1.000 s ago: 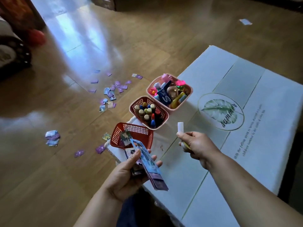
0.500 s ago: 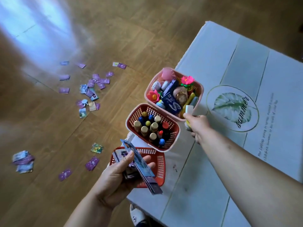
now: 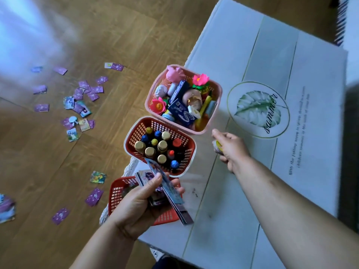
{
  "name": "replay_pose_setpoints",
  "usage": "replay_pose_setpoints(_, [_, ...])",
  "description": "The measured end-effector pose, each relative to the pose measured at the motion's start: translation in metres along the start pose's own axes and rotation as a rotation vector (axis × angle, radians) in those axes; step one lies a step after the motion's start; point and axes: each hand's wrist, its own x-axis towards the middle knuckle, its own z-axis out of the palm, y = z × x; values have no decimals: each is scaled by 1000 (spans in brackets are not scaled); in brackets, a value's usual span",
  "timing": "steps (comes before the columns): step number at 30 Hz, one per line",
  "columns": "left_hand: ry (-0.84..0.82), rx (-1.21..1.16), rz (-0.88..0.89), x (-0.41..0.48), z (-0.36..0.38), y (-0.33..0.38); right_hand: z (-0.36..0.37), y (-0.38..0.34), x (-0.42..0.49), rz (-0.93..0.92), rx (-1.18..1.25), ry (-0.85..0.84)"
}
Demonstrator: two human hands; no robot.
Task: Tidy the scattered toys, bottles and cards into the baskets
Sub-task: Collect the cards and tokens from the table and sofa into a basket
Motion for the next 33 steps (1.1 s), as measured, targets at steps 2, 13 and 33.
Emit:
replay_pose_setpoints(2, [-1,13,7,5,6,-5,-20,22,-10,40,-45,45])
replay_pose_setpoints(13, [6,78,-95,36,56,-102,-191,190,-19,246,-496,366])
replay_pose_setpoints(33, [188,190,-117,67,83,-204,-240,241,23,256,-726,294])
